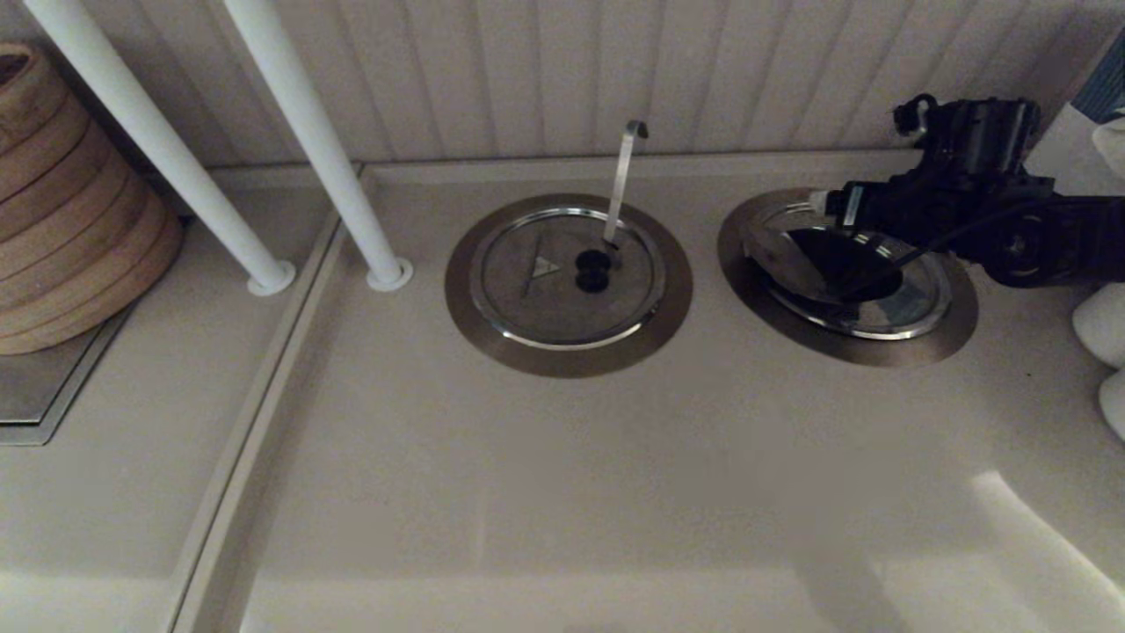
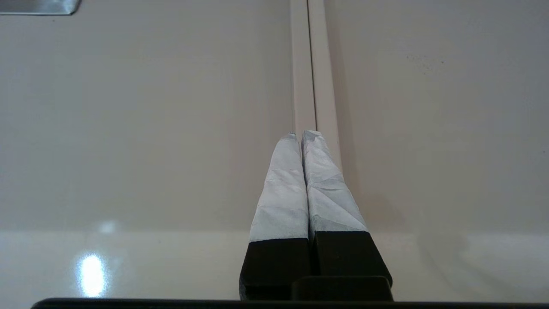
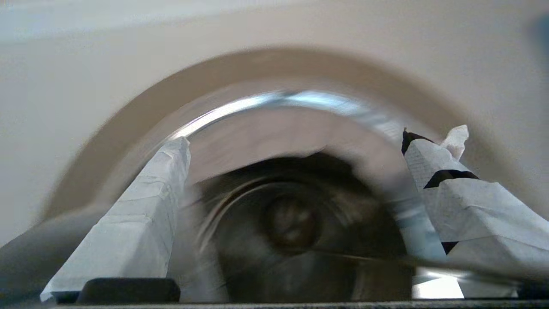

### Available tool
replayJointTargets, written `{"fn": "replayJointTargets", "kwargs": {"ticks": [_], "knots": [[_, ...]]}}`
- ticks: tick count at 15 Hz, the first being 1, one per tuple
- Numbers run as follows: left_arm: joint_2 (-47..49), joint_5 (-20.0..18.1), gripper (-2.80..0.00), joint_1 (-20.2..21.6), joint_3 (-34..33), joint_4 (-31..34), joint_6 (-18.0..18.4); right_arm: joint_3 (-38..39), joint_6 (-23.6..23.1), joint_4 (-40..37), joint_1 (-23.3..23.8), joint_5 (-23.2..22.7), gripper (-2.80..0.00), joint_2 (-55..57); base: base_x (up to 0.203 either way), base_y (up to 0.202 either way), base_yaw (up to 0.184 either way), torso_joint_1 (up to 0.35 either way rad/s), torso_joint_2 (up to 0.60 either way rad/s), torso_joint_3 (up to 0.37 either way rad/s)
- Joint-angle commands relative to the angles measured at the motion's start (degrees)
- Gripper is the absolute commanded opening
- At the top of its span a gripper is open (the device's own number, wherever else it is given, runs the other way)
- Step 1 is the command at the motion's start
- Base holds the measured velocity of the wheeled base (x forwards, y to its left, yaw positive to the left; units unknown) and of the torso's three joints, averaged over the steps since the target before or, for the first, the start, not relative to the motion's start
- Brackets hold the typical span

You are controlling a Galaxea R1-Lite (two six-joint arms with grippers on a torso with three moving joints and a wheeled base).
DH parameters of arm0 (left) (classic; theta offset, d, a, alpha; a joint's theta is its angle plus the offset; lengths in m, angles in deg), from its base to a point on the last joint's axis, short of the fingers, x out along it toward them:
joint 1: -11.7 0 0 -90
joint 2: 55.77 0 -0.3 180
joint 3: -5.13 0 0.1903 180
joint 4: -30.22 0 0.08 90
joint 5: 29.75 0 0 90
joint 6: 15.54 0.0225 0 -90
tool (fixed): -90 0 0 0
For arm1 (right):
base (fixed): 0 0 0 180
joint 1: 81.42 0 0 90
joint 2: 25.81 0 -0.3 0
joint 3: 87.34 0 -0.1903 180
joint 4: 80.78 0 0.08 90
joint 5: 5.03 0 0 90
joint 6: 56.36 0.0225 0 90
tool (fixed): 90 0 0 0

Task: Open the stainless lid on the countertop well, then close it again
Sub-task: Stir with a spoon

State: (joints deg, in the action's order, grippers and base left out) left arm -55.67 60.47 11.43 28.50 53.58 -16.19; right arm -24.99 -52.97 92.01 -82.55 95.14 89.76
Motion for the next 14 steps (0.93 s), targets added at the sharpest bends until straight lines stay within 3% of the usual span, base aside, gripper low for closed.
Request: {"fn": "replayJointTargets", "kwargs": {"ticks": [1,7,14], "knots": [[-0.01,0.04,-2.8,0.0,0.0,-0.08,-0.04,-1.15,0.04,0.02,1.37,0.03,0.0,1.39,0.0,0.0,0.0,0.0,0.0,0.0],[-0.01,0.04,-2.8,0.0,0.0,-0.08,-0.04,-9.44,3.67,-0.3,2.74,1.89,0.0,5.91,0.0,0.0,0.0,0.0,0.0,0.0],[-0.01,0.04,-2.8,0.06,0.0,-0.01,-0.04,-13.46,8.85,-3.5,-0.86,4.64,0.0,6.85,0.0,0.0,0.0,0.0,0.0,0.0]]}}
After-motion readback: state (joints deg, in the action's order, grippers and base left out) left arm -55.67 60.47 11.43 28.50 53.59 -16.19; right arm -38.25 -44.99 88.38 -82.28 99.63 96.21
